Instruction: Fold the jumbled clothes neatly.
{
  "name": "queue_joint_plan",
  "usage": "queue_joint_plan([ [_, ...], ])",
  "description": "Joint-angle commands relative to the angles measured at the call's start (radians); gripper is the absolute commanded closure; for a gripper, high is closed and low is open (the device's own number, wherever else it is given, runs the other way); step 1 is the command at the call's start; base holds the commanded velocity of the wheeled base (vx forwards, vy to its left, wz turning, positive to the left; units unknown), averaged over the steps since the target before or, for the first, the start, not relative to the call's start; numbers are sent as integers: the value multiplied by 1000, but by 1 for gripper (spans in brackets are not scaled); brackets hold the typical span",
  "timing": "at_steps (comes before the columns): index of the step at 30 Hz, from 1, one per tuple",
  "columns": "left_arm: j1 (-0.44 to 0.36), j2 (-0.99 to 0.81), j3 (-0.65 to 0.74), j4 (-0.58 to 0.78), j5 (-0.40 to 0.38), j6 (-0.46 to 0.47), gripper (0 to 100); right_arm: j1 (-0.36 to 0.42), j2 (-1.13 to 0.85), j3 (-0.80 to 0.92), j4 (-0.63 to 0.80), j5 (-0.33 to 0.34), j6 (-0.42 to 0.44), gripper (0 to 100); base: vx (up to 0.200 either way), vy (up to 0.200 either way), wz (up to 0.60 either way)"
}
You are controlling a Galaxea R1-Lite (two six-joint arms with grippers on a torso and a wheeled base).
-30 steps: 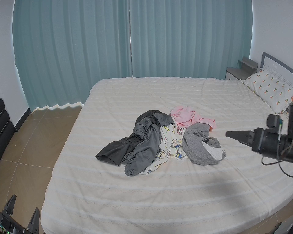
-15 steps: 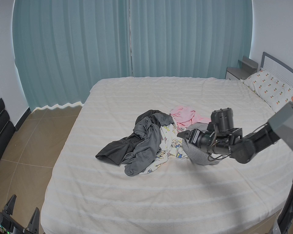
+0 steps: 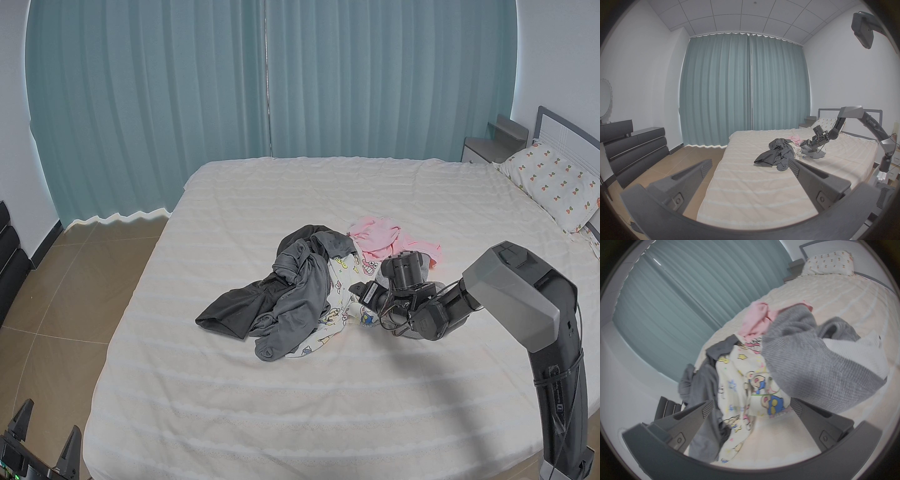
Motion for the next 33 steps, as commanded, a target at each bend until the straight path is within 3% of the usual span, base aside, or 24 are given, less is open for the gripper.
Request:
queue_joint_plan([
  [1, 0, -18, 18, -1, 0, 0, 0, 16, 53, -38, 67, -1, 82, 0, 0, 0, 0],
  [9, 0, -18, 18, -1, 0, 0, 0, 16, 95, -164, 177, -10, 137, 0, 0, 0, 0],
  [21, 0, -18, 18, -1, 0, 0, 0, 4, 199, -322, 236, -76, 139, 0, 0, 0, 0],
  [22, 0, -18, 18, -1, 0, 0, 0, 4, 199, -322, 236, -76, 139, 100, 0, 0, 0],
  [33, 1, -18, 18, -1, 0, 0, 0, 4, 231, -385, 286, -108, 142, 100, 0, 0, 0],
])
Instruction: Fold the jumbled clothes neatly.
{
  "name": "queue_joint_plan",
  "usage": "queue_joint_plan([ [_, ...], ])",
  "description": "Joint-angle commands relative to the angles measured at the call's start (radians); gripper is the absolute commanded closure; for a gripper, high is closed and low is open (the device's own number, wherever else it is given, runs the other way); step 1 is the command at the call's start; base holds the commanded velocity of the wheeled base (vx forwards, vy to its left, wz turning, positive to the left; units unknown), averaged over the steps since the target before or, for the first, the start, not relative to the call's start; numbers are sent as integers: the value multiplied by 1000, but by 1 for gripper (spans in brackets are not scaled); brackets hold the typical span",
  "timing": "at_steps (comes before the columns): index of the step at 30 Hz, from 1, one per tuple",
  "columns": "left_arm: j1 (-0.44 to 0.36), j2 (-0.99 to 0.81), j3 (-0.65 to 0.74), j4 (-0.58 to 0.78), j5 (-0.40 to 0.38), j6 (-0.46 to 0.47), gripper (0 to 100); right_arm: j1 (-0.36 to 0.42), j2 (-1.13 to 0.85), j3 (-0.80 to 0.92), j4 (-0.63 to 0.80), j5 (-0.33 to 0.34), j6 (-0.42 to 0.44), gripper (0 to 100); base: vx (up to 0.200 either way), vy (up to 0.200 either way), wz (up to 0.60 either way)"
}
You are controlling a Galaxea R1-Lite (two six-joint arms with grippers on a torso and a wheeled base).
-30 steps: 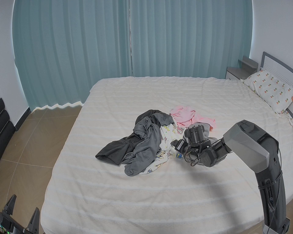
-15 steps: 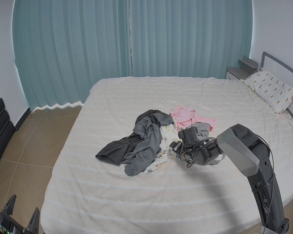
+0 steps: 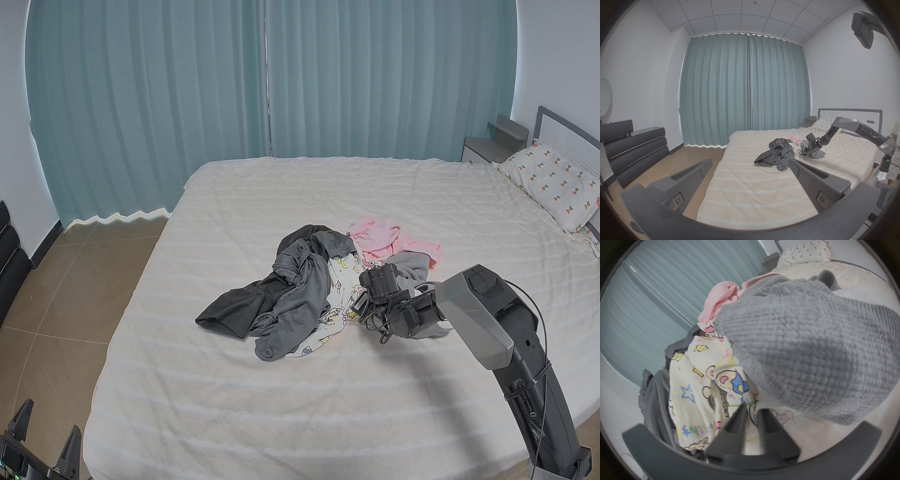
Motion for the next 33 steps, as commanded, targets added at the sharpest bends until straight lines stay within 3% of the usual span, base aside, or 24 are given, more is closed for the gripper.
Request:
queue_joint_plan([
  [1, 2, -18, 18, 1, 0, 0, 0, 1, -2, 5, 3, -1, 1, 100, 0, 0, 0],
  [6, 0, -18, 18, 0, 0, 0, 0, 1, -82, 84, 0, 1, 5, 100, 0, 0, 0],
  [8, 0, -18, 18, 0, 0, 0, 0, 10, -178, 196, -7, 16, 5, 100, 0, 0, 0],
  [20, 0, -18, 18, 0, 0, 0, 0, 60, -582, 676, -46, 174, -22, 100, 0, 0, 0],
  [26, 0, -18, 18, 0, 0, 0, 0, 60, -775, 946, -110, 225, -128, 100, 0, 0, 0],
  [33, 2, -18, 18, 0, 0, 0, 0, 57, -908, 1129, -135, 266, -203, 100, 0, 0, 0],
])
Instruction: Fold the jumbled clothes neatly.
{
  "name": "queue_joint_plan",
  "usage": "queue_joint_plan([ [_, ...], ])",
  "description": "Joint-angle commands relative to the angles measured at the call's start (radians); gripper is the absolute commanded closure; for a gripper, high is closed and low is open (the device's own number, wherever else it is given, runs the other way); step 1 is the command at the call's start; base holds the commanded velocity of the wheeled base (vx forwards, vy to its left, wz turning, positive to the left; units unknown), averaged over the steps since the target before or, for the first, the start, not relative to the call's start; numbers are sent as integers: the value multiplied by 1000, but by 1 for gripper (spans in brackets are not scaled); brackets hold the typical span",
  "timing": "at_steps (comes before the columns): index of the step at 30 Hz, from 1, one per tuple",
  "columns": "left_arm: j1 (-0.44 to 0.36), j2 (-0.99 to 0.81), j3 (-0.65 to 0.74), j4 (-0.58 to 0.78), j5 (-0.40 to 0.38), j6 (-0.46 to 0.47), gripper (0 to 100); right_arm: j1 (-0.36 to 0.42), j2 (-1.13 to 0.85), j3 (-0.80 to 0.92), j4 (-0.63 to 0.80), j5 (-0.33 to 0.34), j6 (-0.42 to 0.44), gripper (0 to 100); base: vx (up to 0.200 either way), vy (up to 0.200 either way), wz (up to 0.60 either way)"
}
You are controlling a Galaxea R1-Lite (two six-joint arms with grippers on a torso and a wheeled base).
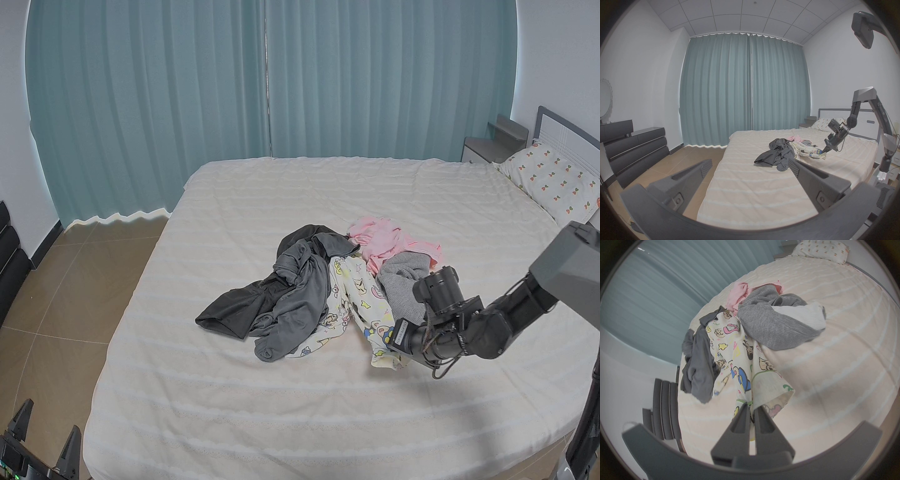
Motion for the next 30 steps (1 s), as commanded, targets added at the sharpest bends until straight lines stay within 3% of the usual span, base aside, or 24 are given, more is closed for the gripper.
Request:
queue_joint_plan([
  [1, 0, -18, 18, -1, 0, 0, 0, -1, -229, 189, -27, 41, -86, 100, 0, 0, 0],
  [9, 2, -18, 18, 1, 0, 0, 0, -36, -469, 261, -12, 124, -112, 100, 0, 0, 0],
  [14, 2, -18, 18, -1, 0, 1, 0, -39, -559, 252, 31, 136, -114, 100, 0, 0, 0],
  [22, 0, -18, 18, -1, 0, 6, 0, -39, -712, 197, 59, 139, -128, 100, 0, 0, 0],
  [28, 2, -18, 18, -4, 0, 11, 0, -39, -826, 91, 66, 208, -126, 100, 0, 0, 0],
  [30, 2, -18, 18, -5, -8, 55, 0, -37, -846, 56, 63, 225, -126, 100, 0, 0, 0],
])
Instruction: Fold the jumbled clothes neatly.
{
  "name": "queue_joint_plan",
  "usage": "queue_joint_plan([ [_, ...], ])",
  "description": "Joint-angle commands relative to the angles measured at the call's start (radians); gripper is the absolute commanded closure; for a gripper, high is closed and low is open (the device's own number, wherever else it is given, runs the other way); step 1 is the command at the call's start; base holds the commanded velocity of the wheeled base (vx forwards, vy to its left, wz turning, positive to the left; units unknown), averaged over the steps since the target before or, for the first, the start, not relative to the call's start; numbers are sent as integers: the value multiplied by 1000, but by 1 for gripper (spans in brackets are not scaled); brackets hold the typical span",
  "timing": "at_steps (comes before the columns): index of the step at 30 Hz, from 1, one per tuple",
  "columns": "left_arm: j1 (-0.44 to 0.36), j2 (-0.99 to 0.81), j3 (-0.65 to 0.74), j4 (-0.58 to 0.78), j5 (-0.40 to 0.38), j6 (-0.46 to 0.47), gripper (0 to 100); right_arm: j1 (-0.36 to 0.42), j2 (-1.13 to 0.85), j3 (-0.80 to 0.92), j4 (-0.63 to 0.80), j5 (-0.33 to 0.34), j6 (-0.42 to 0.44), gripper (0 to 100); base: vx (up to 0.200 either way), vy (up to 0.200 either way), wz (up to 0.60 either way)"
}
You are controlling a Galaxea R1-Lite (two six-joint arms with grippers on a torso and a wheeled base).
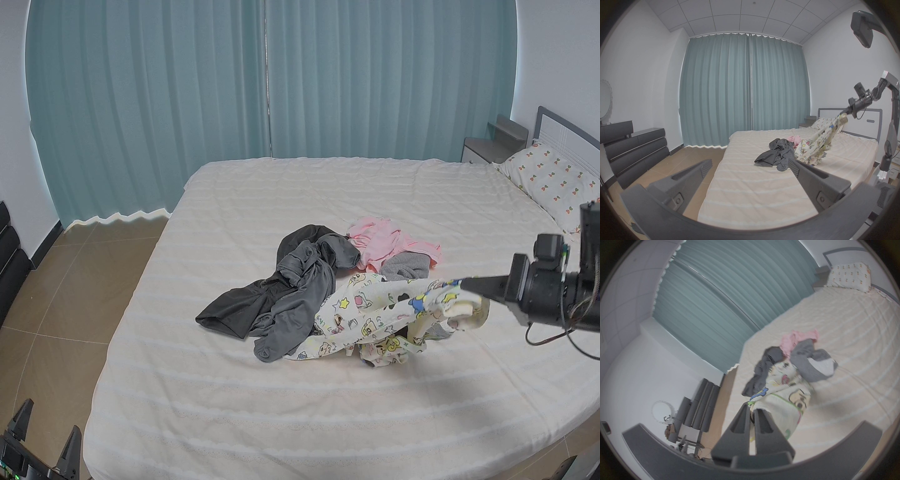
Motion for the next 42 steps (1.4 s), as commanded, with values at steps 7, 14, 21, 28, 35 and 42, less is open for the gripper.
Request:
queue_joint_plan([
  [7, -33, 153, -309, -27, -77, -170, 0, 8, -92, -168, -1, 66, 0, 100, 0, 0, 0],
  [14, -80, 409, -375, -33, -507, -147, 0, 14, -97, -227, 1, 118, 0, 100, 0, 0, 0],
  [21, -154, 708, -435, -44, -689, -148, 0, 25, -100, -273, 16, 118, -2, 100, 0, 0, 0],
  [28, -385, 964, -433, -113, -637, -150, 0, 25, -98, -307, 26, 120, -2, 100, 0, 0, 0],
  [35, -453, 1210, -433, -222, -625, -158, 0, 38, -97, -315, 44, 120, -2, 100, 0, 0, 0],
  [42, -517, 1322, -424, -282, -632, -162, 0, 83, -80, -361, 52, 120, -2, 100, 0, 0, 0],
])
